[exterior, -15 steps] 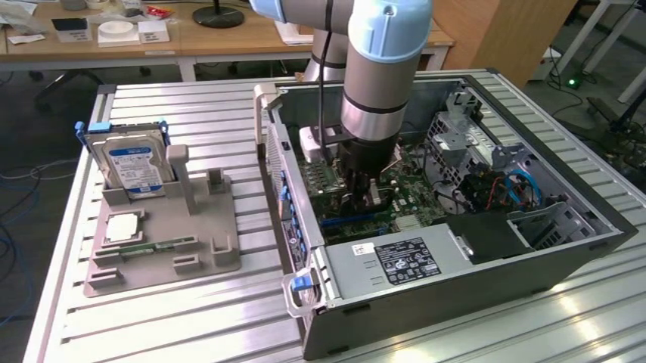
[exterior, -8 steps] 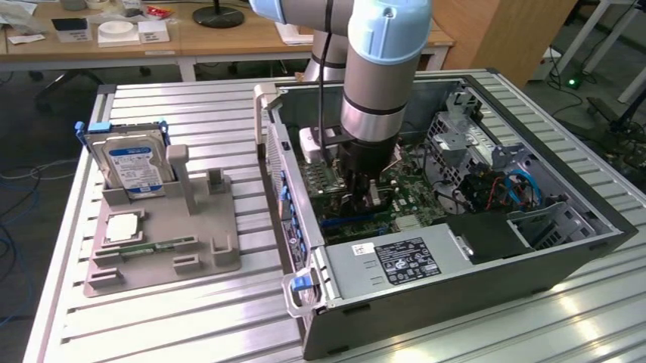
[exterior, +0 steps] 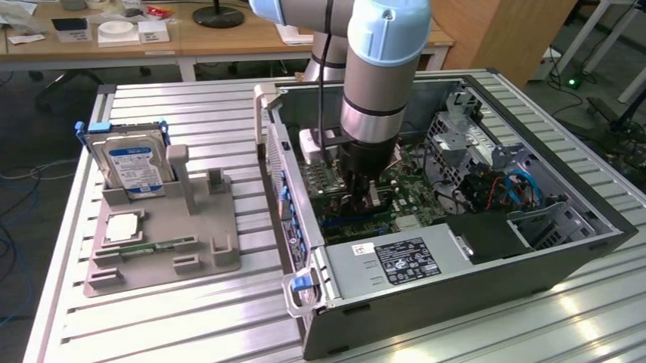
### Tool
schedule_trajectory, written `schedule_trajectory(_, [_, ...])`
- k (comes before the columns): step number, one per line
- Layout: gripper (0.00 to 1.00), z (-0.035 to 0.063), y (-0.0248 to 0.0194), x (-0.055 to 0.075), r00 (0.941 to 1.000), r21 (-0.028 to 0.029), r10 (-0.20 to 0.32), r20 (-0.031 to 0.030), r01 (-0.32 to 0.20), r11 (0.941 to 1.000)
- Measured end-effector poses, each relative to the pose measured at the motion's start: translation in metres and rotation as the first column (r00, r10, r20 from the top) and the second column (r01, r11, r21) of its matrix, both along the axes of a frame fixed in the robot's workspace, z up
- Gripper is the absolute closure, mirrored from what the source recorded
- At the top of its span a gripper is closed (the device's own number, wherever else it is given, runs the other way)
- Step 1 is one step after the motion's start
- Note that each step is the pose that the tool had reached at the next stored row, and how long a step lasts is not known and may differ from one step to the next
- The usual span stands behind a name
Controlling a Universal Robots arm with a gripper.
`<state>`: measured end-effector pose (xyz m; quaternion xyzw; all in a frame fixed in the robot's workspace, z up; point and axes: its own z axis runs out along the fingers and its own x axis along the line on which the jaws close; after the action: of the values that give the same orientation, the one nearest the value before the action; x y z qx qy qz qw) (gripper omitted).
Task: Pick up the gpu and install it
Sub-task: 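Insert the gpu into the slot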
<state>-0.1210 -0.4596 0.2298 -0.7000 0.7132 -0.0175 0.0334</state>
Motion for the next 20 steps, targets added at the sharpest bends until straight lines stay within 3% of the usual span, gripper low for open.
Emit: schedule_trajectory(20, [0.73, -0.0032, 0.0, 0.0, 1.0, 0.0, 0.0, -0.0002, 0.0, 1.0])
